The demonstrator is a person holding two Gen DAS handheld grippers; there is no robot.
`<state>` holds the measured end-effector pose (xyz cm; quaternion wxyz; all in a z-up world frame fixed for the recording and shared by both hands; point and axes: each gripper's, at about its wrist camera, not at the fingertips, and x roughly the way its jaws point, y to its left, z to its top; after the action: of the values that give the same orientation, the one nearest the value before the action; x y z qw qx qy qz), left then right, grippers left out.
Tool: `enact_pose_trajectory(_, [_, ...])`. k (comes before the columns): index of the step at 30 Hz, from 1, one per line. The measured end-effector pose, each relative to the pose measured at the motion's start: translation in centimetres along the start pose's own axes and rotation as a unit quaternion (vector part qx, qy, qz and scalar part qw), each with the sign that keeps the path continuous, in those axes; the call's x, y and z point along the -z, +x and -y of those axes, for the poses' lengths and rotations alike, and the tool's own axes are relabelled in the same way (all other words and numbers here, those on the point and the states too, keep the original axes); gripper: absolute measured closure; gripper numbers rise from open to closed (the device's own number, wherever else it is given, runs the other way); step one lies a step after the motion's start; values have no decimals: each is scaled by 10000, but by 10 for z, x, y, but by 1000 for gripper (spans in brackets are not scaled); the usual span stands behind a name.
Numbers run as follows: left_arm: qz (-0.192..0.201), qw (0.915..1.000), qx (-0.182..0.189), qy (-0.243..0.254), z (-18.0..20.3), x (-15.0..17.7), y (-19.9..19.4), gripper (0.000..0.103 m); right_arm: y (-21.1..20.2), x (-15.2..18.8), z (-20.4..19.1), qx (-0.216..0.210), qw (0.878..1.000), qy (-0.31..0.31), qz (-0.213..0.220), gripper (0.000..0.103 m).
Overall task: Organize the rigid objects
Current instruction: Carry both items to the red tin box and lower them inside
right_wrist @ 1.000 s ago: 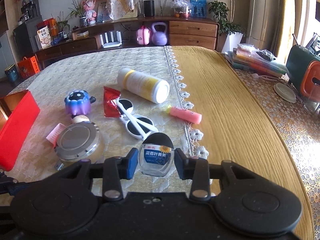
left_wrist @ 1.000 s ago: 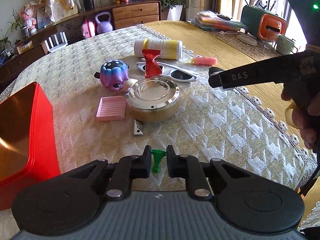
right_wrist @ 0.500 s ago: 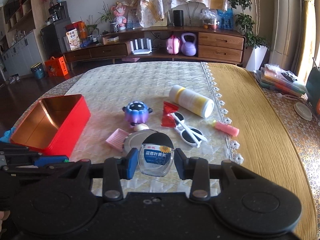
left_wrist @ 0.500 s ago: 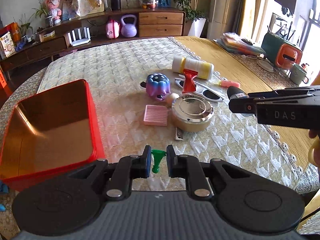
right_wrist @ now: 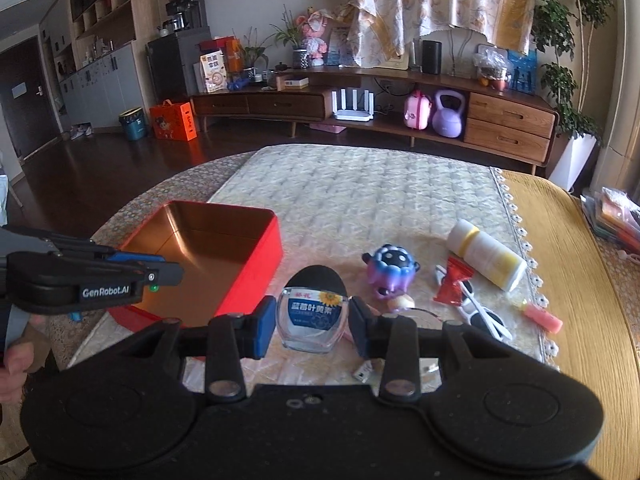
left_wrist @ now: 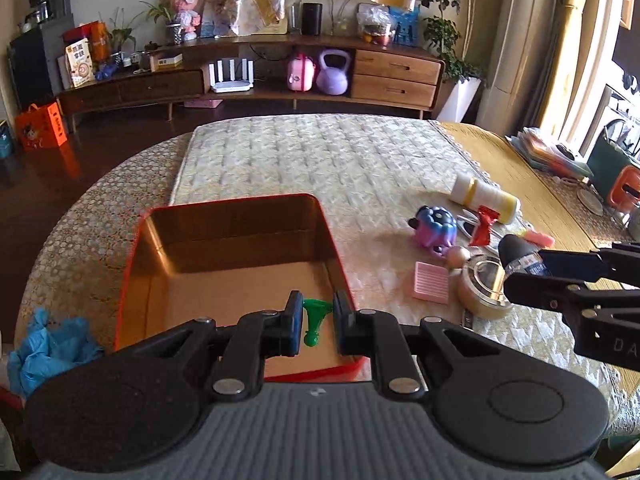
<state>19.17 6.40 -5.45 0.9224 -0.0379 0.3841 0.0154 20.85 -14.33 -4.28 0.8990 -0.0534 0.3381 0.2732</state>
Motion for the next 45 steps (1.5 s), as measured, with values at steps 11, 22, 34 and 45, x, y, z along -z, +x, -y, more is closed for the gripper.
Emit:
enact_pose_trajectory(11, [-183, 9985, -381, -348, -65, -21, 25, 87, 45, -30, -55, -276, 9983, -501, -127, 64])
enact_pose_trajectory(22, [-494, 9969, -543, -271, -88, -48, 84, 87, 115, -37, -95, -336, 9911, -1195, -478, 65])
enact_pose_trajectory(34, [-978, 9940, -472, -127, -91, -59, 134, 87, 161, -37, -115, -581, 9859, -1240, -958, 65])
enact_pose_trajectory(45, [-1201, 9918, -407, -180, -94, -56, 151, 87, 174, -28, -119, -581, 9825, -1232, -1266, 64])
